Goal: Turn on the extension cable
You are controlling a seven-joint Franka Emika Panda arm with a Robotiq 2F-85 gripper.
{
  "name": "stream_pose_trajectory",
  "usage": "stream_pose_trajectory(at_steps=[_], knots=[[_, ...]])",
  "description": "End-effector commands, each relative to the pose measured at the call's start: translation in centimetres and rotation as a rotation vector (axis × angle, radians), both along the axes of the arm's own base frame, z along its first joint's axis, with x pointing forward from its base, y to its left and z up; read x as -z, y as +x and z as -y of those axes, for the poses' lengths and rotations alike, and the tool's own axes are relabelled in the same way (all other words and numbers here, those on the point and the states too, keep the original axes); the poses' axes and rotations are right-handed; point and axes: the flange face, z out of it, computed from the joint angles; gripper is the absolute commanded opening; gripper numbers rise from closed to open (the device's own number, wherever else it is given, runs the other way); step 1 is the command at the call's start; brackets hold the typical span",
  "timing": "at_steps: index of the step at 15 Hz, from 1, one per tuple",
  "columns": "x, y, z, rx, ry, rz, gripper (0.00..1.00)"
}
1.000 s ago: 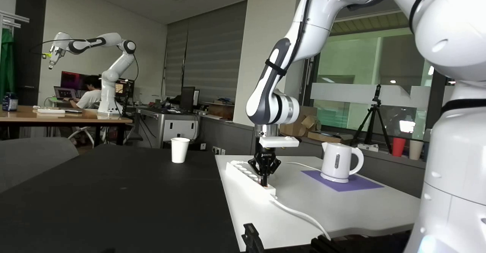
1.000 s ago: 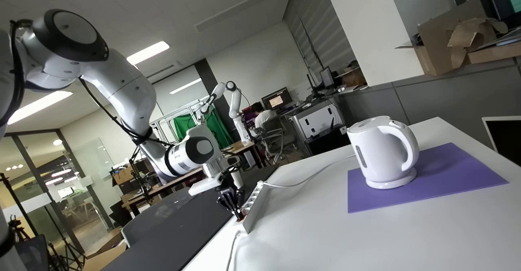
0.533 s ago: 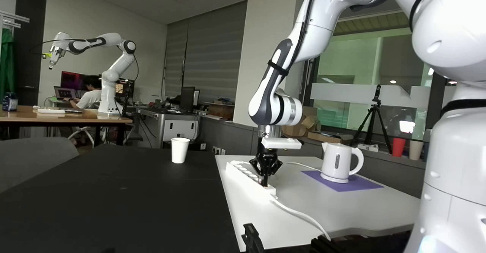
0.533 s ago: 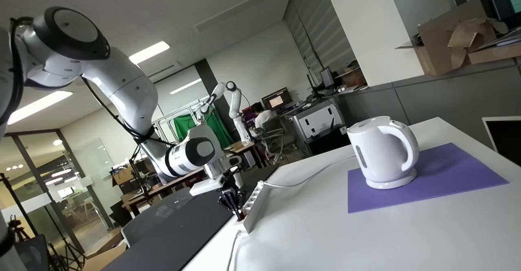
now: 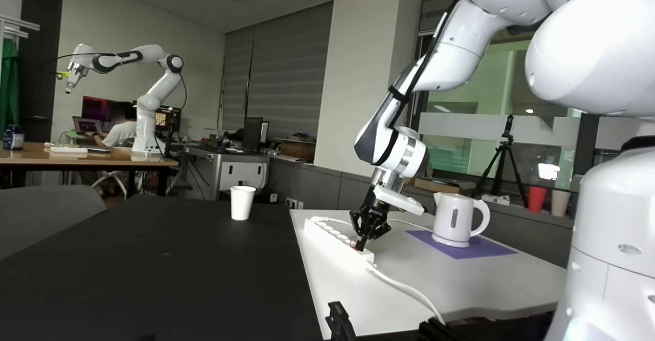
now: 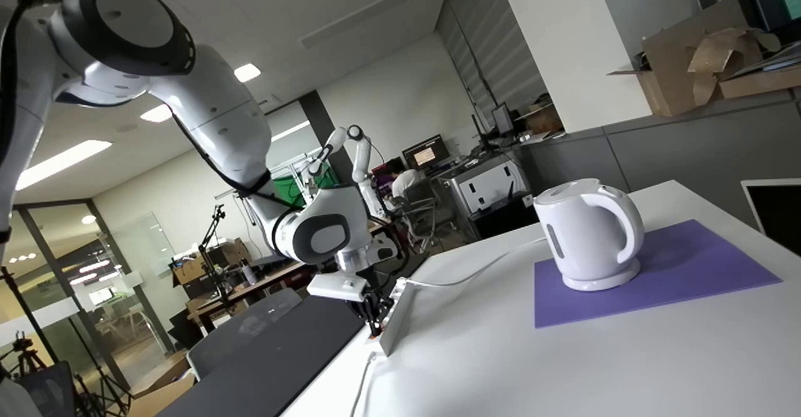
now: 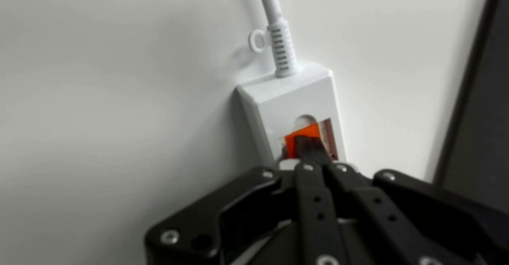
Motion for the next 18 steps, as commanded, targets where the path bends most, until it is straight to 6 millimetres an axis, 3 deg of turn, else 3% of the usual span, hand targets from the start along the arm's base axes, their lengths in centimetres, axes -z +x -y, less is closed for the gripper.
stream_pose_trajectory(at_steps=[1,6,13,17,18], knots=[[3.8,0.0,3.0,0.04,0.116,-0.036,0.0],[2.9,1.0,4.2,0.036,0.196,-0.031,0.0],[-4.0,2.0,0.8,-0.065,0.165,0.032,0.0],[-6.6,2.4,-1.0,-0.097,0.085,-0.073,0.0],[-7.0,2.5,-1.2,-0.091,0.031,-0.101,0.26]])
